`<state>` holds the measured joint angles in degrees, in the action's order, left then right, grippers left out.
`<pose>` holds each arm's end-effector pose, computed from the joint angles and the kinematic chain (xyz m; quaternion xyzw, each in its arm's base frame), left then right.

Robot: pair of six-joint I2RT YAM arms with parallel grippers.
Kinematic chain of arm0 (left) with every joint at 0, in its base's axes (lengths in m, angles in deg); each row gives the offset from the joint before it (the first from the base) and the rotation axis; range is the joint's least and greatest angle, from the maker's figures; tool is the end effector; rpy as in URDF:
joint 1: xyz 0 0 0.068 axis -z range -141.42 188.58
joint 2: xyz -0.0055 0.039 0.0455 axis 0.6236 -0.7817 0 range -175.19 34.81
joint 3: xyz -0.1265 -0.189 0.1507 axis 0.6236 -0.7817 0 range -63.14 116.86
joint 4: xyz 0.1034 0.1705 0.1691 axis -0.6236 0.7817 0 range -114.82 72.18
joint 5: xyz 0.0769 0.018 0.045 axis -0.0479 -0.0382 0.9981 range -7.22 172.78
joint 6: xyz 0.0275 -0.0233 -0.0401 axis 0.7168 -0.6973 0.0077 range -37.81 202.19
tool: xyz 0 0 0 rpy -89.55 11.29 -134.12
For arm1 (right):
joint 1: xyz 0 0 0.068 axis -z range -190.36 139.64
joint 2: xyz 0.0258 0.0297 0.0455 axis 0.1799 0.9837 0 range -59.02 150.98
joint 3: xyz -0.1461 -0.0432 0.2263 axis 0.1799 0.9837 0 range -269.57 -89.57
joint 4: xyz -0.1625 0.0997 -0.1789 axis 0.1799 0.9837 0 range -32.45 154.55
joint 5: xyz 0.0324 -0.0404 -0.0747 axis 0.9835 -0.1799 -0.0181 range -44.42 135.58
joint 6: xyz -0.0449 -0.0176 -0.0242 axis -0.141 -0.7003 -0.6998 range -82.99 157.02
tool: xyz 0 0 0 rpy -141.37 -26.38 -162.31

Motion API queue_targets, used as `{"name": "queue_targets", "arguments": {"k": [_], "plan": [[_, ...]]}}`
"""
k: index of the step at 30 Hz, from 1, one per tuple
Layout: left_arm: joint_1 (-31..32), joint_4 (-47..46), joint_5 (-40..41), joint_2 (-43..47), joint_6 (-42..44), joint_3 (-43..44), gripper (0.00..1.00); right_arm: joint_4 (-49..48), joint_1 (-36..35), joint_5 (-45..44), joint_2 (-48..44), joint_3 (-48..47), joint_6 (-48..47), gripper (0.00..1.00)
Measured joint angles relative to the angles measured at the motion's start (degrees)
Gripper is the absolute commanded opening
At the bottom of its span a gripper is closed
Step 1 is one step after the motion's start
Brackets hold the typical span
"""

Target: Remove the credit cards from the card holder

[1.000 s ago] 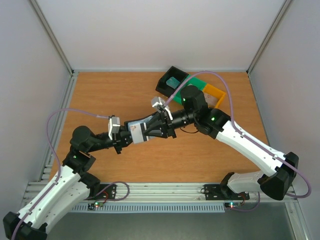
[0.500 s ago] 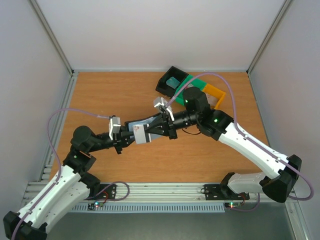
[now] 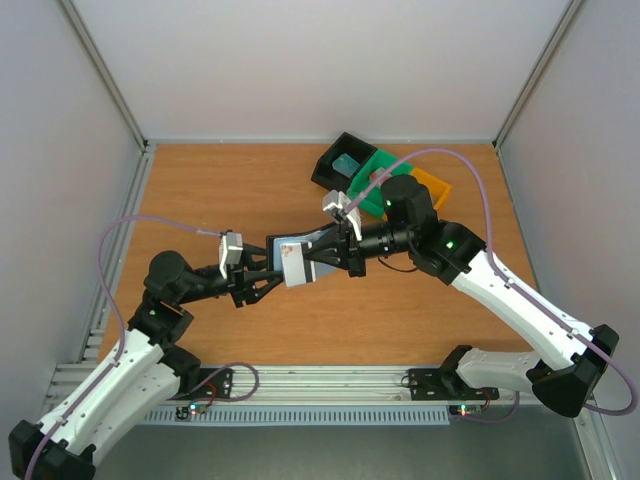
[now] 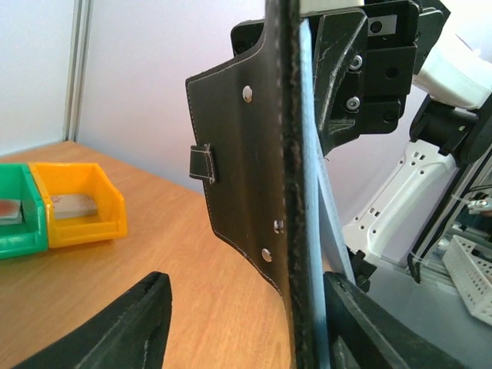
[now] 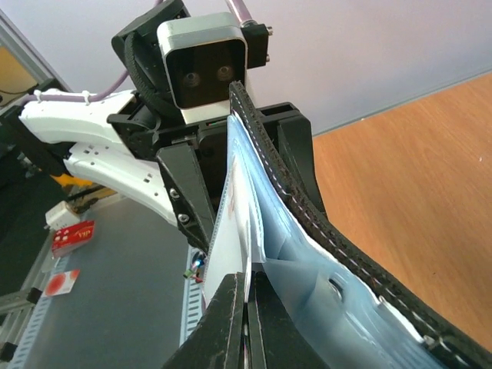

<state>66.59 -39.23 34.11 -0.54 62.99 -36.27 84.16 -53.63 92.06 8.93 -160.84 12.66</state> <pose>0.1224 -0.0954 0.2997 0.3520 0.5848 -0.5238 0.5097 0.1660 0.1918 0.3933 -0.6073 0.5170 0.4081 0.4442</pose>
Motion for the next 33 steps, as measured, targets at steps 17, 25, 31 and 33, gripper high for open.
{"name": "queue_targets", "arguments": {"k": [17, 25, 31, 33], "plan": [[-1.11, -1.33, -1.95, -0.57, -1.68, -0.07, 0.76, 6.69, 0.28, -1.75, 1.29, -2.71, -4.63, 0.01], [-1.38, -3.26, -3.69, -0.98, -2.34, -0.07, 0.55, 8.55, 0.66, -2.34, 2.36, -2.75, -5.97, 0.01], [-1.36, -3.89, -3.45, -1.60, -2.62, -0.11, 0.24, 6.91, 0.66, 0.66, 4.37, -3.26, -5.40, 0.01], [-1.36, -3.93, -3.13, -1.66, -2.64, -0.13, 0.09, 6.40, 0.66, 1.44, 4.81, -3.26, -5.11, 0.01]]}}
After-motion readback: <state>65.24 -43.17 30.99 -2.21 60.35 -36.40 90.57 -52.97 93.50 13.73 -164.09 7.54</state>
